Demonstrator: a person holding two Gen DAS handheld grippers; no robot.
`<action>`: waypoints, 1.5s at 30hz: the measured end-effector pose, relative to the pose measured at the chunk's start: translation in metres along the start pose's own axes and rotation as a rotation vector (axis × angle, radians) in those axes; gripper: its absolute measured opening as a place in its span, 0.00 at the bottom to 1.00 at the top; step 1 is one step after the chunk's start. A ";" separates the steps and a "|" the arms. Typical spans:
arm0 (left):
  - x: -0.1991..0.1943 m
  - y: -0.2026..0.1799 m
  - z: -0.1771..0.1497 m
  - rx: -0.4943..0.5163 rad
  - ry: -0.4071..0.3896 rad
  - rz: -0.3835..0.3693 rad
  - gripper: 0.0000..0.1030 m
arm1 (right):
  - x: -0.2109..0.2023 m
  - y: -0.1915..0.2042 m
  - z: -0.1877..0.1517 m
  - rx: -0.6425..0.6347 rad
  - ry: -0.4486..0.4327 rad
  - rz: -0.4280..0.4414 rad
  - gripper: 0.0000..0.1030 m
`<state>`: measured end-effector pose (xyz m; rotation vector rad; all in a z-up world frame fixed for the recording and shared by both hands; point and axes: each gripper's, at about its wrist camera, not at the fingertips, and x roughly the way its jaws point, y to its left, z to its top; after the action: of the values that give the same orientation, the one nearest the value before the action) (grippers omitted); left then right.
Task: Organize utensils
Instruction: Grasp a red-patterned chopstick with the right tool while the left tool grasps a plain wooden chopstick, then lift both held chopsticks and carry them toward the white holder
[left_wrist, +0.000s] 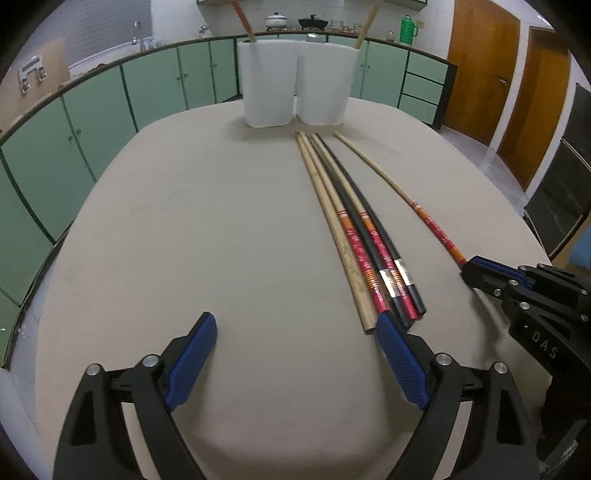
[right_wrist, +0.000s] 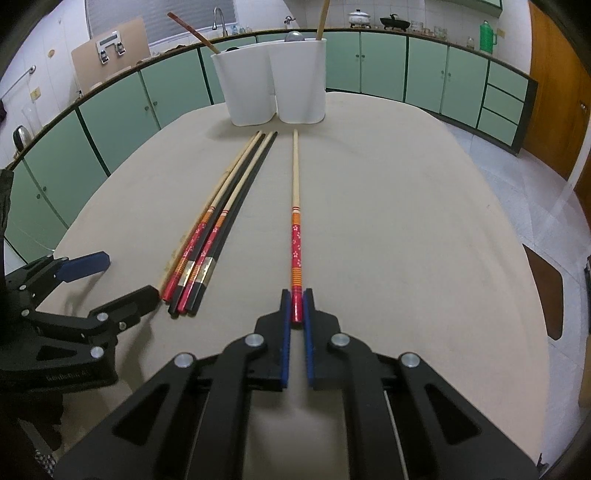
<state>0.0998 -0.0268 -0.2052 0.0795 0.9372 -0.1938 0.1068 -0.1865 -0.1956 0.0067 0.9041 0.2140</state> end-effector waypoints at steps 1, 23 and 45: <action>-0.001 0.002 -0.001 -0.007 -0.001 0.005 0.85 | 0.000 0.000 0.000 0.001 0.000 0.001 0.05; -0.001 -0.012 0.001 0.016 -0.036 -0.036 0.08 | -0.002 -0.002 -0.003 0.007 -0.002 0.033 0.05; -0.087 0.007 0.054 0.002 -0.263 -0.017 0.07 | -0.087 -0.013 0.057 0.009 -0.171 0.063 0.05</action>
<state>0.0941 -0.0167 -0.1029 0.0461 0.6754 -0.2155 0.1013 -0.2104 -0.0938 0.0609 0.7353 0.2646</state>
